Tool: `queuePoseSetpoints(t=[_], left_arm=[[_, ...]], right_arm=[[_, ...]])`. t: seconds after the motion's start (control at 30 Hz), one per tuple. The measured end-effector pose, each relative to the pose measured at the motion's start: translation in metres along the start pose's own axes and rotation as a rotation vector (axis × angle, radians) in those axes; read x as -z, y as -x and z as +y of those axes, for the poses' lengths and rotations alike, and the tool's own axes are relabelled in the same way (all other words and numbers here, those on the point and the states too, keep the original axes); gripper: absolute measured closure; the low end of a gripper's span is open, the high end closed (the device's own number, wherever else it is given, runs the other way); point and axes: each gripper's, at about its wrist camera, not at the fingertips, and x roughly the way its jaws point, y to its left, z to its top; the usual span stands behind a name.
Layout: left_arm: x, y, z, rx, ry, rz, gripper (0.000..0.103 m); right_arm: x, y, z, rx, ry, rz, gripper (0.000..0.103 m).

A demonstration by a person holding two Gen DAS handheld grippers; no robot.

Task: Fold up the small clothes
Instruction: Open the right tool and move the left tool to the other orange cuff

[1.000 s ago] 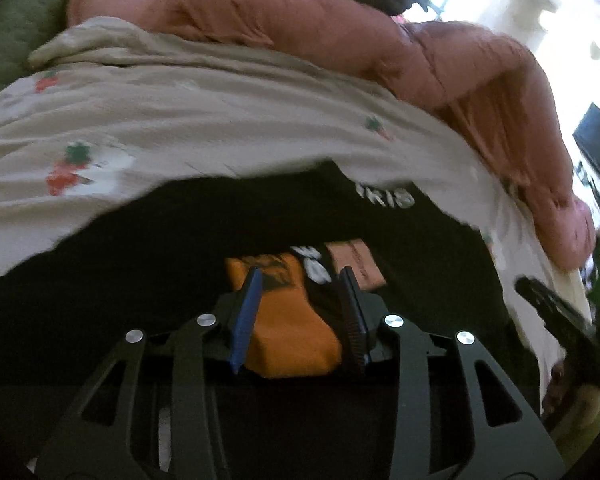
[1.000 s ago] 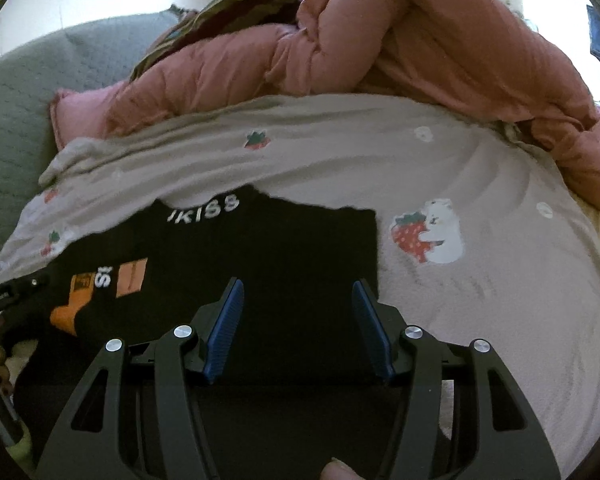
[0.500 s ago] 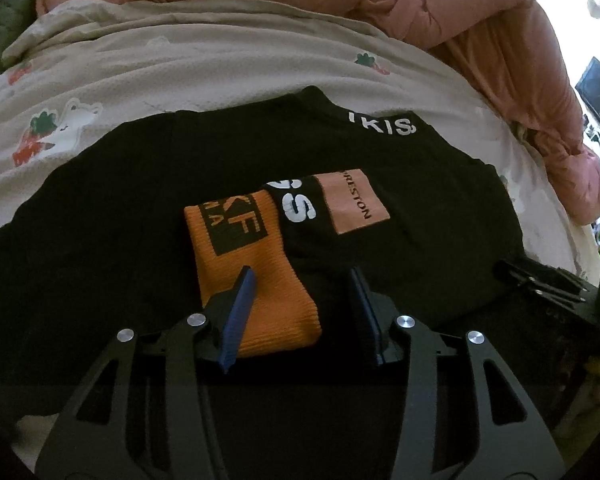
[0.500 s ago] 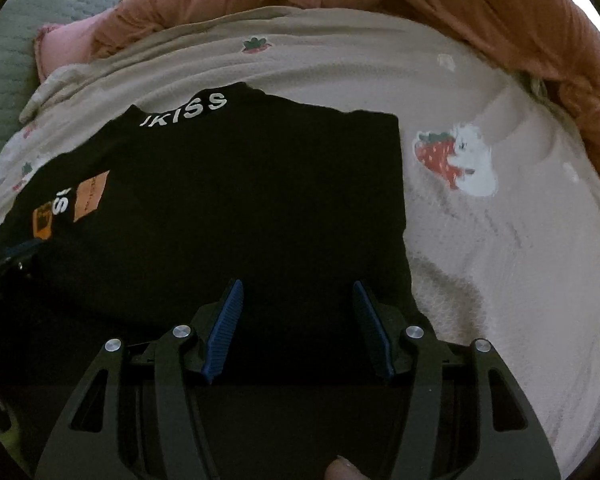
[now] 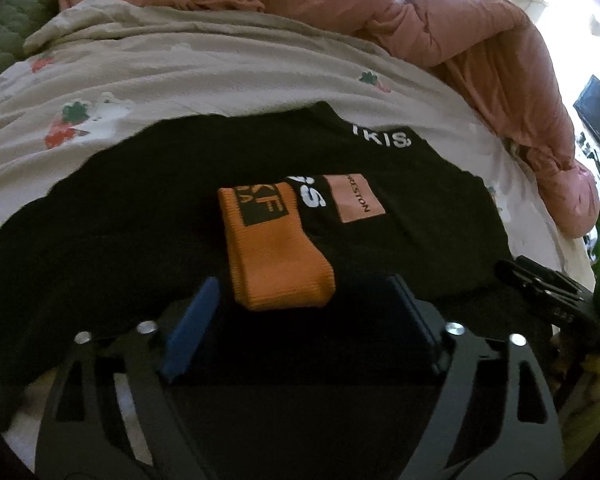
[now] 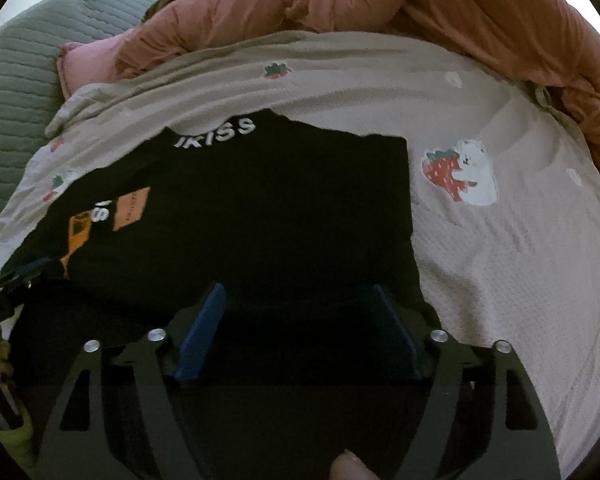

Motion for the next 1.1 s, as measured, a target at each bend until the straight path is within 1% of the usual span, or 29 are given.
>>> queuePoseSetpoints(t=[0.07, 0.1, 0.17, 0.2, 0.23, 0.27, 0.3, 0.33, 0.6, 0.8, 0.97, 1.1], left_arm=[[0.001, 0.007, 0.001, -0.003, 0.002, -0.017, 0.019], [0.001, 0.012, 0.002, -0.006, 0.007, -0.029, 0.015], [0.002, 0.02, 0.005, -0.008, 0.015, -0.051, 0.014], [0.002, 0.025, 0.006, -0.01, 0.017, -0.065, 0.011], [0.002, 0.03, 0.007, -0.017, 0.021, -0.081, 0.01], [0.002, 0.035, 0.007, -0.024, 0.021, -0.097, 0.01], [0.002, 0.039, 0.007, -0.031, 0.018, -0.107, 0.01], [0.003, 0.043, 0.007, -0.039, 0.015, -0.119, 0.01], [0.01, 0.063, 0.012, -0.067, 0.025, -0.145, 0.01], [0.019, 0.083, 0.025, -0.098, 0.049, -0.161, 0.01], [0.024, 0.105, 0.036, -0.137, 0.067, -0.189, 0.01], [0.029, 0.122, 0.042, -0.16, 0.071, -0.212, 0.01]], right_arm=[[-0.001, 0.004, 0.006, -0.008, 0.014, -0.015, 0.018], [-0.002, 0.006, 0.009, -0.007, 0.019, -0.019, 0.013], [-0.004, 0.01, 0.014, -0.013, 0.028, -0.034, 0.012], [-0.005, 0.011, 0.016, -0.017, 0.028, -0.038, 0.012], [-0.005, 0.014, 0.018, -0.023, 0.029, -0.044, 0.012], [-0.006, 0.016, 0.02, -0.025, 0.031, -0.05, 0.012], [-0.007, 0.017, 0.021, -0.026, 0.032, -0.055, 0.008], [-0.008, 0.019, 0.023, -0.028, 0.032, -0.061, 0.007], [-0.014, 0.039, 0.039, -0.051, 0.054, -0.097, 0.007], [-0.019, 0.057, 0.052, -0.074, 0.065, -0.137, 0.006], [-0.02, 0.069, 0.069, -0.099, 0.088, -0.156, 0.006], [-0.017, 0.075, 0.091, -0.134, 0.111, -0.162, 0.006]])
